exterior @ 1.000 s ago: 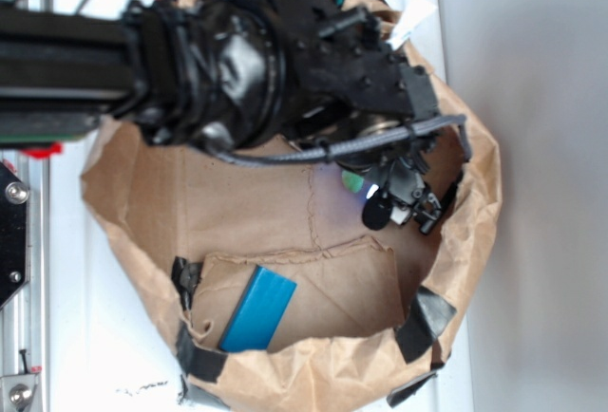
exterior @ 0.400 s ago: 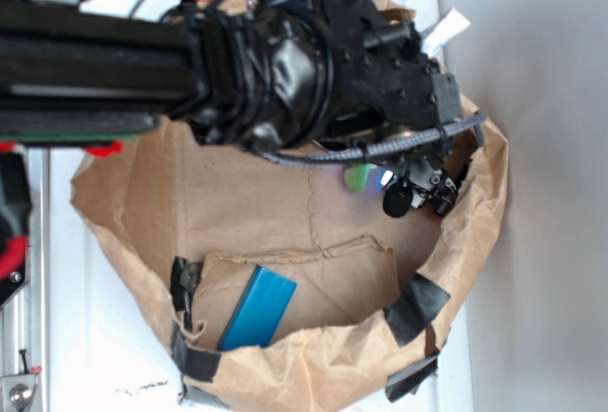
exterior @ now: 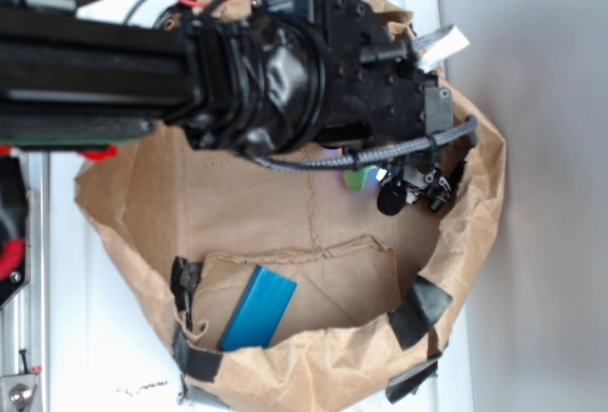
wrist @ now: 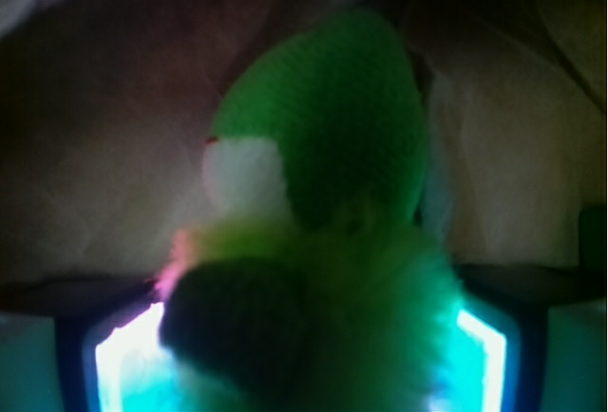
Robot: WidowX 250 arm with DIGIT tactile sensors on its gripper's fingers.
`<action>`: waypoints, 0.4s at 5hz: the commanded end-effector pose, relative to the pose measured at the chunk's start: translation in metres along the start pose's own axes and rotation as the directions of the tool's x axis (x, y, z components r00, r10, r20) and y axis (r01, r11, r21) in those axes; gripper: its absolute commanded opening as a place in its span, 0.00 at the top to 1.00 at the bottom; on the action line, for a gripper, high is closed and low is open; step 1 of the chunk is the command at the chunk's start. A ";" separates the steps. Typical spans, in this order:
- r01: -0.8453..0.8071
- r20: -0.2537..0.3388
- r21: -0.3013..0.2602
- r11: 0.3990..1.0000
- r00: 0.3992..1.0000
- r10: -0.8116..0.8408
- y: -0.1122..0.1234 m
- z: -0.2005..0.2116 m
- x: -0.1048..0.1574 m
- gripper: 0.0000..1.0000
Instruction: Grab the green animal.
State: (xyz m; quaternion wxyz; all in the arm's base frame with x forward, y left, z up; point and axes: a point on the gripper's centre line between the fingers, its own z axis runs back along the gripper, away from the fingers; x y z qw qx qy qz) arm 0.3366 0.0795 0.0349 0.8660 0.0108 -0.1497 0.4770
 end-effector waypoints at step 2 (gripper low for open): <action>0.188 -0.034 -0.079 0.979 0.981 -0.191 -0.013 0.019 0.017 1.00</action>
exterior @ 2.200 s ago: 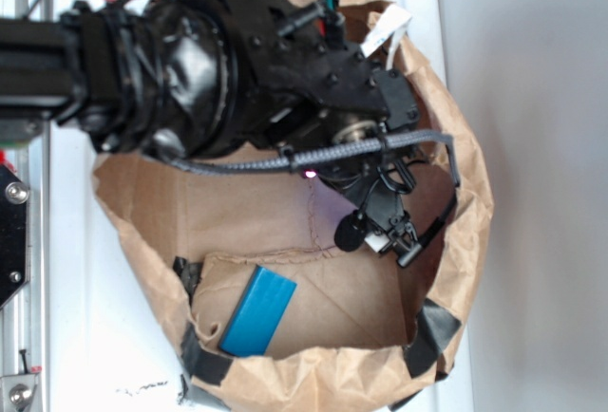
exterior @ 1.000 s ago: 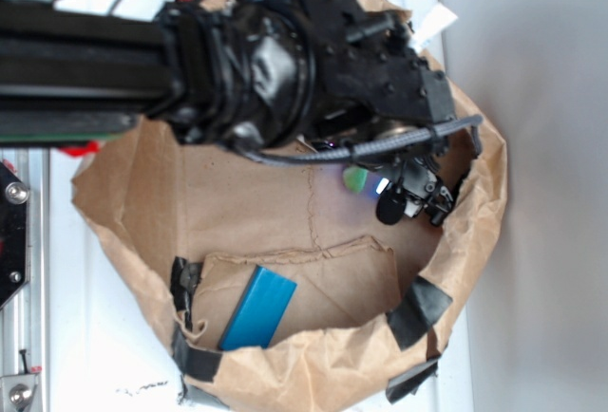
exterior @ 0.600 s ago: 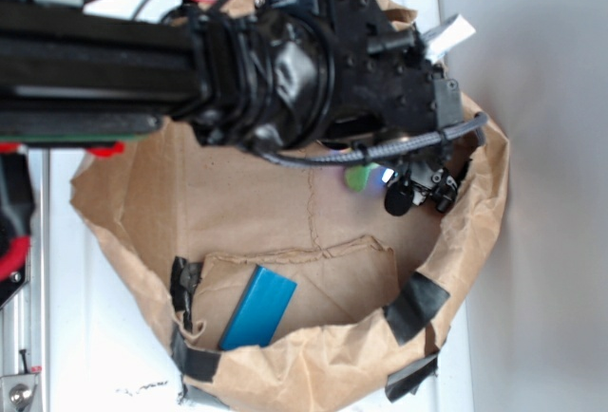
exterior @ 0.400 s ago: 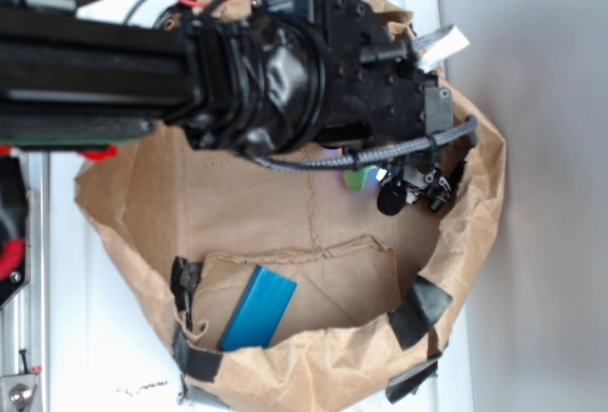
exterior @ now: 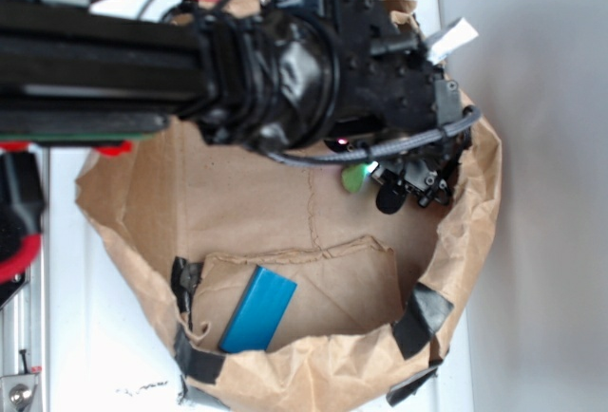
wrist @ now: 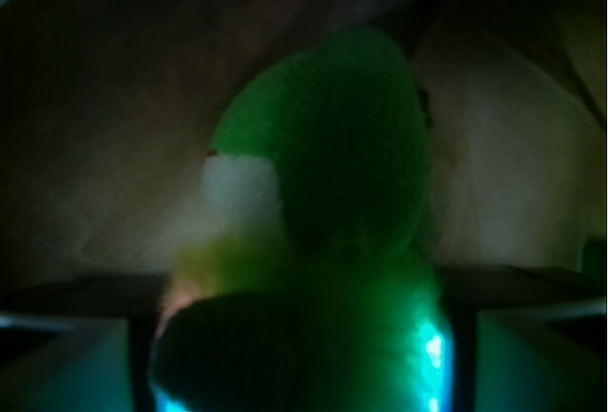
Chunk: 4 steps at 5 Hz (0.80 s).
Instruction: Grab the green animal.
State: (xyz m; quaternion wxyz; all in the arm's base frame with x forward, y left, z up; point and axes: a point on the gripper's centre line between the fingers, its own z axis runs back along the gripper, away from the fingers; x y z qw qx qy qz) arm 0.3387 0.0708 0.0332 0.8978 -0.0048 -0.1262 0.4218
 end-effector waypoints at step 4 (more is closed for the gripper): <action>0.559 -0.039 -0.218 0.800 0.814 -0.579 -0.025 0.074 -0.006 1.00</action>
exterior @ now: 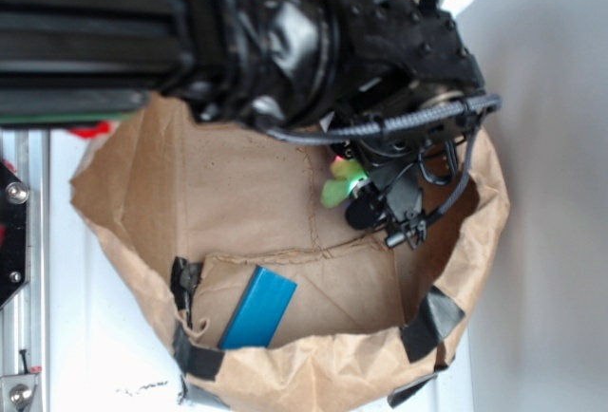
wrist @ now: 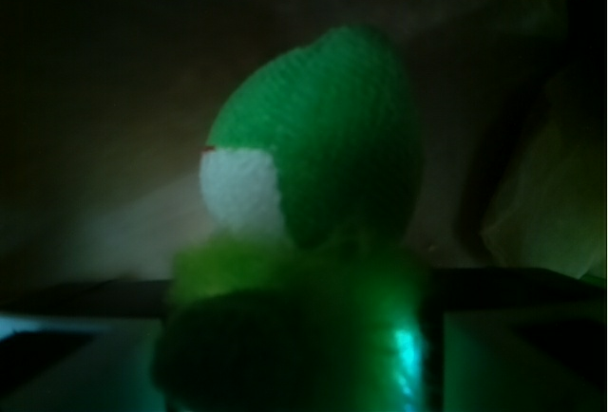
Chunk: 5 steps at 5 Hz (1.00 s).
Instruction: Grab the green animal.
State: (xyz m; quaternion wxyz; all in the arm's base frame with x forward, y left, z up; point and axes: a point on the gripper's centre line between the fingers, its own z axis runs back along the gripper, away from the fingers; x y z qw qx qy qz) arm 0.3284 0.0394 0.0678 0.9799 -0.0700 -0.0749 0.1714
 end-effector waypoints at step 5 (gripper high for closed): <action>0.300 0.117 -0.051 0.953 0.949 -0.293 -0.002 0.086 -0.039 1.00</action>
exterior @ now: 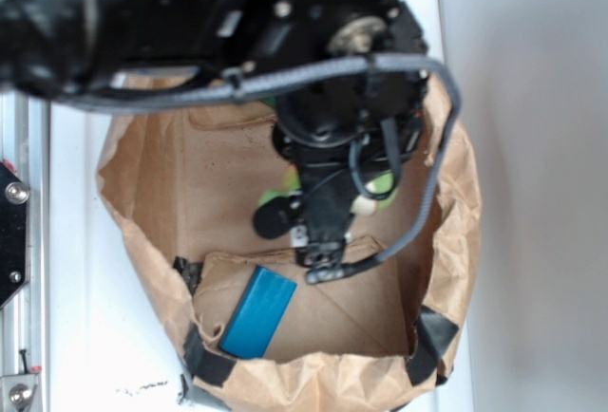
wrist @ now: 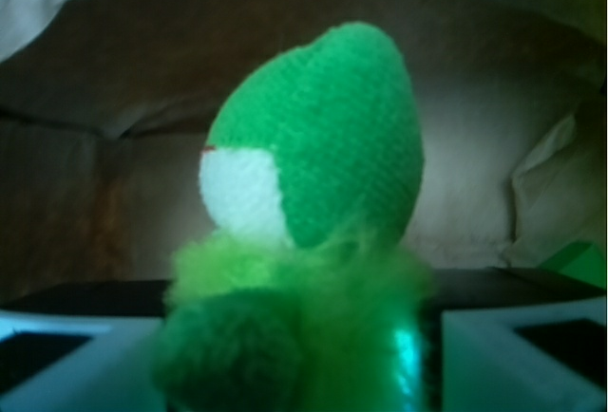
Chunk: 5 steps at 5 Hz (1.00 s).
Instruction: Grab the green animal.
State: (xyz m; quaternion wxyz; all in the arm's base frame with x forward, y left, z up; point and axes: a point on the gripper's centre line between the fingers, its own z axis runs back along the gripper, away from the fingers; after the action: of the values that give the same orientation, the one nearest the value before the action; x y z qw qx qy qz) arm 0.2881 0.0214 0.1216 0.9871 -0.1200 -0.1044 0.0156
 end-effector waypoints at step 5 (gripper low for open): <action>-0.025 0.079 0.157 0.987 0.997 0.013 -0.018 0.067 -0.012 1.00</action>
State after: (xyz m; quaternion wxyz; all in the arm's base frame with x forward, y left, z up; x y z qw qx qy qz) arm 0.2571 0.0164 0.1630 0.9925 -0.0474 -0.1016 0.0481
